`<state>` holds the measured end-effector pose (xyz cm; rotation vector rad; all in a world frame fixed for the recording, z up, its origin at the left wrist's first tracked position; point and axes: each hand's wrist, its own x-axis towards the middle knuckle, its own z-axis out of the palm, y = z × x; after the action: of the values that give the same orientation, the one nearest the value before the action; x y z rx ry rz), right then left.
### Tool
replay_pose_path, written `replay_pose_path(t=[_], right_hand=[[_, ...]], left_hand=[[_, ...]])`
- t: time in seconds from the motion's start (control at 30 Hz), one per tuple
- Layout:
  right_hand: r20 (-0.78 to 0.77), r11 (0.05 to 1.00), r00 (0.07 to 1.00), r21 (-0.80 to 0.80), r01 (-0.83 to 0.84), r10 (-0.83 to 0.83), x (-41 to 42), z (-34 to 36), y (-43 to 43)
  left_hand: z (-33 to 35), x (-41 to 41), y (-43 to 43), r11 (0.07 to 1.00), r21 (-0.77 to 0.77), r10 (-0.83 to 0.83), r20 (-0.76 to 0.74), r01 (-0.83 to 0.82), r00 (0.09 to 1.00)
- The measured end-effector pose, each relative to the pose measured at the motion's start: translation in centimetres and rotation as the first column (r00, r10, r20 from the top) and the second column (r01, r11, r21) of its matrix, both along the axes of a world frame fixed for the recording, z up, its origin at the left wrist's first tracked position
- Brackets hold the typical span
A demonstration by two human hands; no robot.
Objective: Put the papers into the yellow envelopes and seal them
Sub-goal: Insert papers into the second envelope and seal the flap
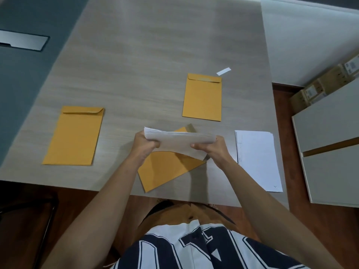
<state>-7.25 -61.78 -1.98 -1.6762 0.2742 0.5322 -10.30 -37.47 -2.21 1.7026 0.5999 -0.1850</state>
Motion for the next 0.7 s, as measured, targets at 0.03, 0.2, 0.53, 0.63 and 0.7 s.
replay_pose_path(t=[0.03,0.2,0.53,0.63,0.7], right_hand=[[0.003,1.0,1.0,-0.011,-0.026,0.026,0.0,0.2,0.0],[-0.001,0.993,0.998,-0.097,-0.07,0.07,-0.1,-0.4,-0.1],[0.011,0.992,0.999,-0.118,-0.038,0.04,-0.3,0.6,0.0],[0.028,0.989,0.999,-0.145,-0.024,0.028,0.7,1.1,-1.2],[0.028,0.981,1.0,-0.194,-0.008,0.014,1.6,1.3,-2.6]], left_hand=[[0.0,0.1,0.1,1.0,0.002,-0.012,0.003,0.012,1.0],[-0.5,-0.4,0.0,0.999,0.011,-0.041,-0.025,0.041,0.999],[-0.7,-0.3,-1.4,0.997,-0.013,0.076,-0.056,-0.077,0.996],[-0.7,0.4,-2.6,0.996,-0.04,0.073,-0.018,-0.074,0.997],[-0.9,1.0,-3.6,0.996,-0.058,0.064,0.022,-0.062,0.998]])
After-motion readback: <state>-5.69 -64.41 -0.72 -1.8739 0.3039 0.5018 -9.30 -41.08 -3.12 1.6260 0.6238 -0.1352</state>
